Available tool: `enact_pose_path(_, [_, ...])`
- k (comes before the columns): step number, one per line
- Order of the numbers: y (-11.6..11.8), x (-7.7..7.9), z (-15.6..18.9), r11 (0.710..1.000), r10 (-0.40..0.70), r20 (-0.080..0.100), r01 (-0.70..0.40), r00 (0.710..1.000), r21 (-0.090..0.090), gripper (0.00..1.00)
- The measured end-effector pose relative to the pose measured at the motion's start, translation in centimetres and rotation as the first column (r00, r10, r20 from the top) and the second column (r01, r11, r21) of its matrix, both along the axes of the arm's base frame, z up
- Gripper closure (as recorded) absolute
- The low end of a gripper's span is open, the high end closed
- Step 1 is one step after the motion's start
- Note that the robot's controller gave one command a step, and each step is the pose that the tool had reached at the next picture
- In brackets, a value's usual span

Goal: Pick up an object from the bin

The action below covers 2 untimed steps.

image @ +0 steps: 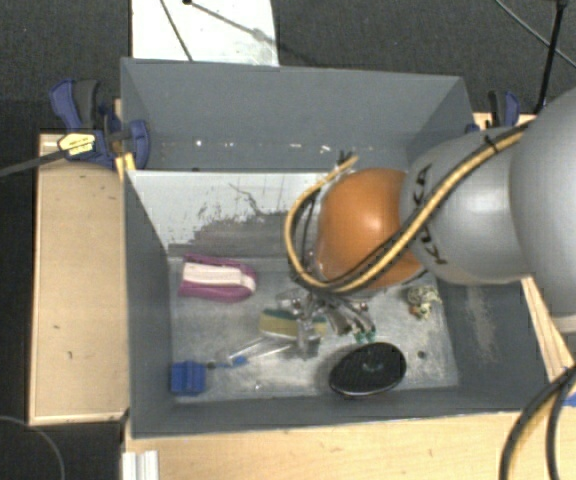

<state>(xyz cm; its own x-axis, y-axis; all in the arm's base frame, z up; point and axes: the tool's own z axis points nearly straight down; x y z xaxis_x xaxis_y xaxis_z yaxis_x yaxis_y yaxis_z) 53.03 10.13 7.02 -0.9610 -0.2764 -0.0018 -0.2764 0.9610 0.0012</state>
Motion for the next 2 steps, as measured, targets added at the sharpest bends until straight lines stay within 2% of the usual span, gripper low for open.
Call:
enact_pose_path(1, [2.2, -0.8, 12.4, 1.0, 0.0, 0.008, 0.0, 1.0, 0.001, 1.0])
enact_pose_path(2, [4.1, -0.1, 21.8, 1.0, 0.013, 0.011, -0.013, 1.0, 0.002, 1.0])
